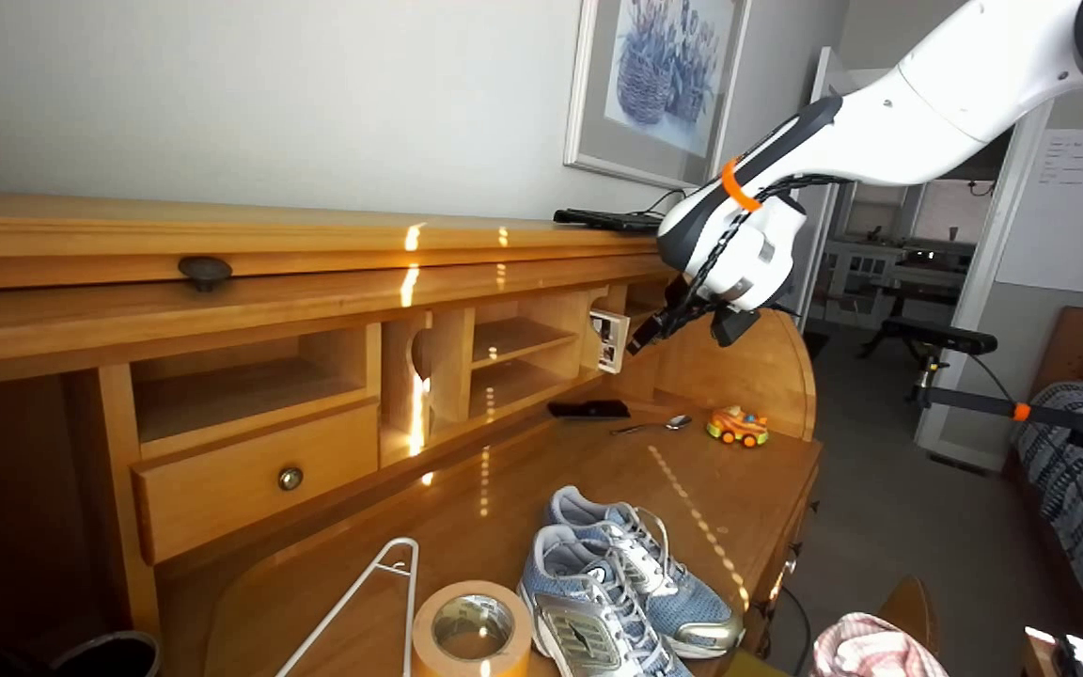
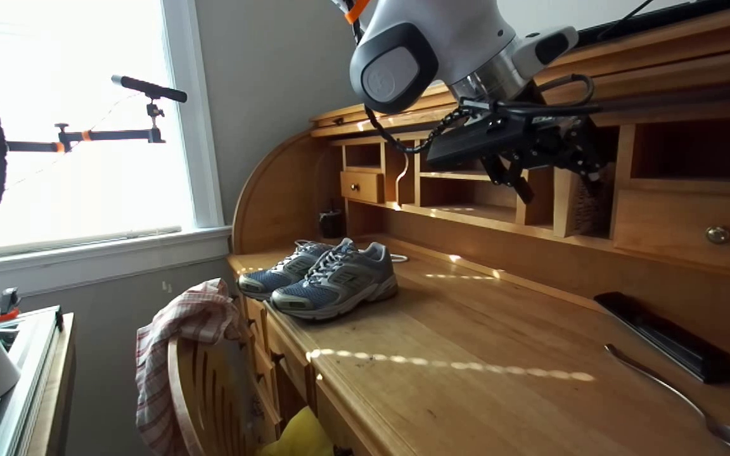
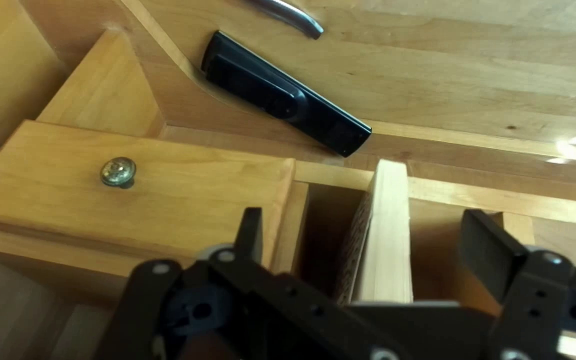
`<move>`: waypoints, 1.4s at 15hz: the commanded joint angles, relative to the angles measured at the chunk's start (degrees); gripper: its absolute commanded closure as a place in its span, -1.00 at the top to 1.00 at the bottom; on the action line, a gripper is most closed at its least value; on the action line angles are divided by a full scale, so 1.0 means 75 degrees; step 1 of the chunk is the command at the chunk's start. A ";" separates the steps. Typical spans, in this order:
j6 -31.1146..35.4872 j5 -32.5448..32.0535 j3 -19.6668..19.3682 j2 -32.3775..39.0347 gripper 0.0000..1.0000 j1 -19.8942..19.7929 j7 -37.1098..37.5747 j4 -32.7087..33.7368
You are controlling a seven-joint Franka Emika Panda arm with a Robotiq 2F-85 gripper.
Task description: Put the white book on top of the cabinet.
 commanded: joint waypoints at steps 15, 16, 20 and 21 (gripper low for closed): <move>0.0278 0.0271 0.0322 0.1123 0.30 -0.0035 0.0419 0.1215; 0.0266 0.0260 0.0297 0.1131 0.14 -0.0013 0.0463 0.1238; 0.0204 0.0209 0.0178 0.1086 -0.50 0.0055 0.0630 0.1229; 0.0191 0.0188 0.0132 0.1032 -0.64 0.0085 0.0689 0.1170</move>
